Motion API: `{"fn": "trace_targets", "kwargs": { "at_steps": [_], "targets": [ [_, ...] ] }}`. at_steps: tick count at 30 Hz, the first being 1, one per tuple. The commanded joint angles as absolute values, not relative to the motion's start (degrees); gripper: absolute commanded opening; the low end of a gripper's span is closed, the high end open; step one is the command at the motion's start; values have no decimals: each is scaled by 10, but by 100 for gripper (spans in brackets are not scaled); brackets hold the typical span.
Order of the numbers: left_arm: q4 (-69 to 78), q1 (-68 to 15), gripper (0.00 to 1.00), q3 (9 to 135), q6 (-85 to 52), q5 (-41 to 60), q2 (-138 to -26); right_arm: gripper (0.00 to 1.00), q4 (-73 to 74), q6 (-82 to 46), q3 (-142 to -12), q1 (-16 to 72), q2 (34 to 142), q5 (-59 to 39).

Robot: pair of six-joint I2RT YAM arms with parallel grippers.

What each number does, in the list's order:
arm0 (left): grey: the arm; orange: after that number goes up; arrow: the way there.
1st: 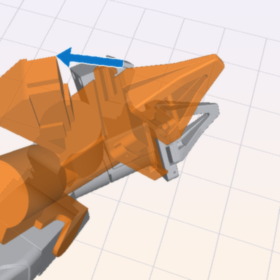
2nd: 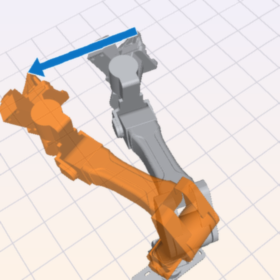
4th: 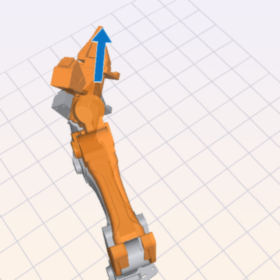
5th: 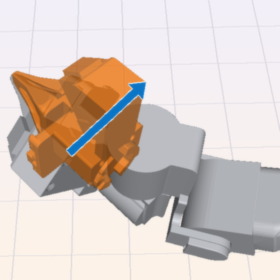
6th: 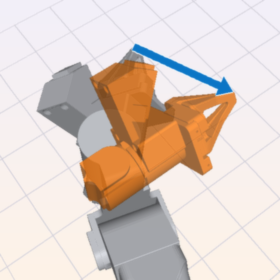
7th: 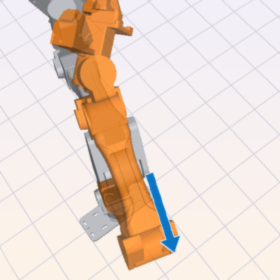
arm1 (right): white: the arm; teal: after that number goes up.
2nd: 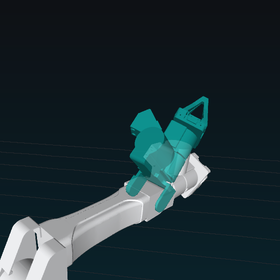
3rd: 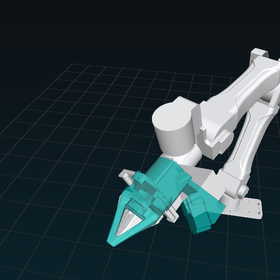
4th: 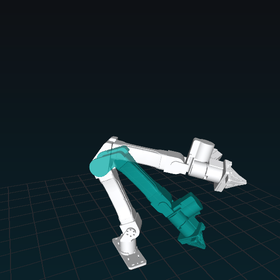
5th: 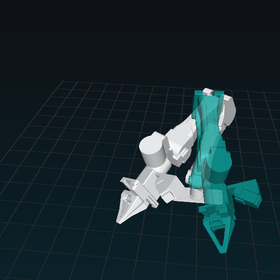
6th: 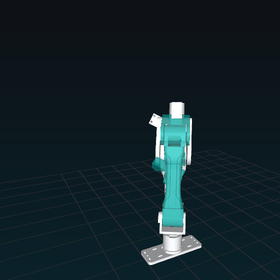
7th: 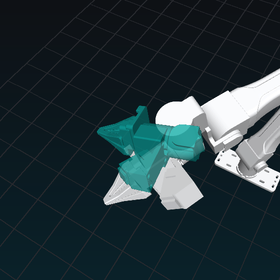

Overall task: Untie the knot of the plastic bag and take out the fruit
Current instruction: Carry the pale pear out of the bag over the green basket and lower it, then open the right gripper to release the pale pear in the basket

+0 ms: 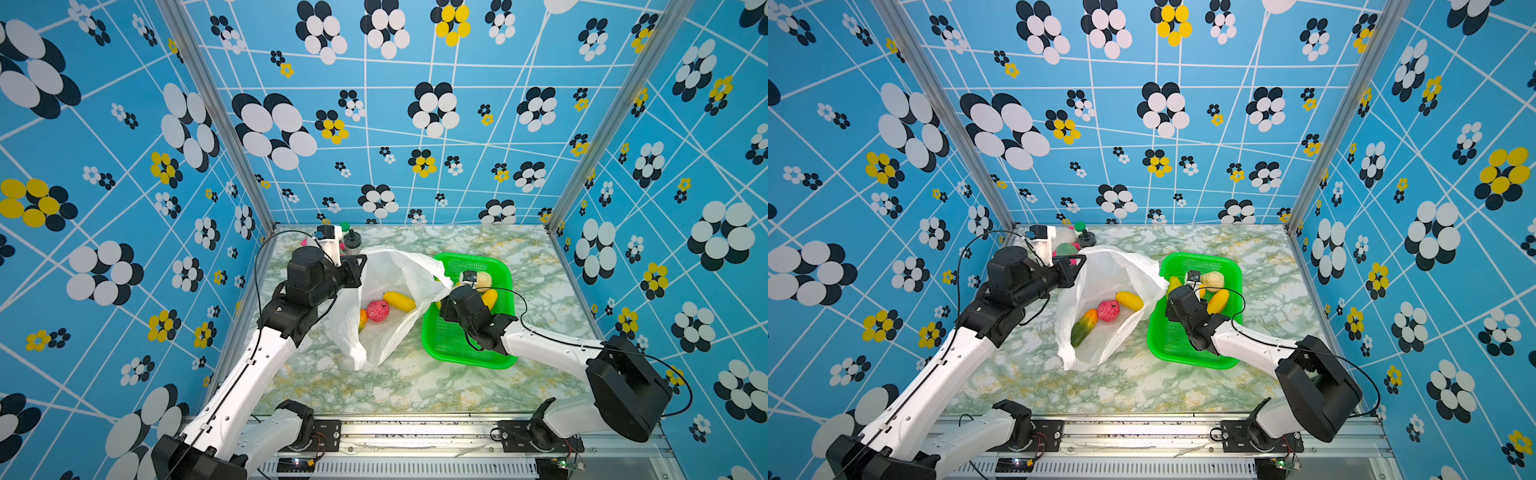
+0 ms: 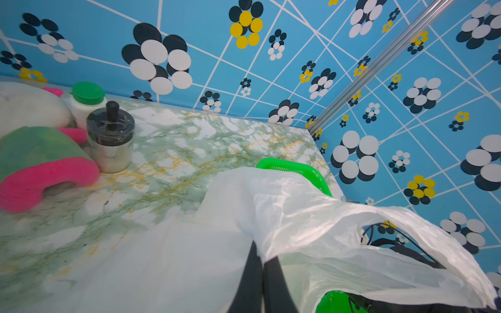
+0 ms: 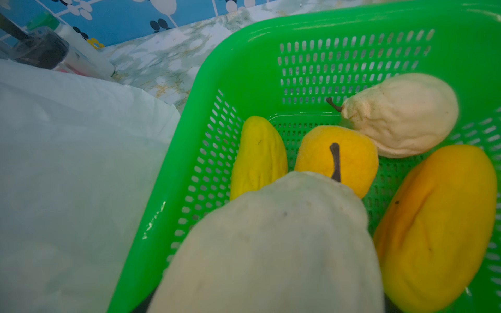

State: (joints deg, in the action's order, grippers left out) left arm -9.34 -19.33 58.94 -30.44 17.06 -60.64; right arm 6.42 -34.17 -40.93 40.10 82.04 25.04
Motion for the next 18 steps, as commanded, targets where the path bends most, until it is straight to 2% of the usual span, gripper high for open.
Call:
{"fn": "trace_targets", "kwargs": {
  "at_steps": [1, 3, 8, 18],
  "targets": [
    [-54, -198, 0, 606, -343, 251, -625, 95, 122, -349, -356, 402, 764, 265],
    [-38, -198, 0, 597, -352, 267, -624, 99, 119, -332, -355, 401, 734, 268],
    [-34, -195, 0, 577, -356, 243, -619, 99, 54, -295, -397, 401, 708, 297],
    [-34, -190, 0, 570, -370, 217, -615, 99, 51, -290, -401, 401, 691, 290]
  ]
}}
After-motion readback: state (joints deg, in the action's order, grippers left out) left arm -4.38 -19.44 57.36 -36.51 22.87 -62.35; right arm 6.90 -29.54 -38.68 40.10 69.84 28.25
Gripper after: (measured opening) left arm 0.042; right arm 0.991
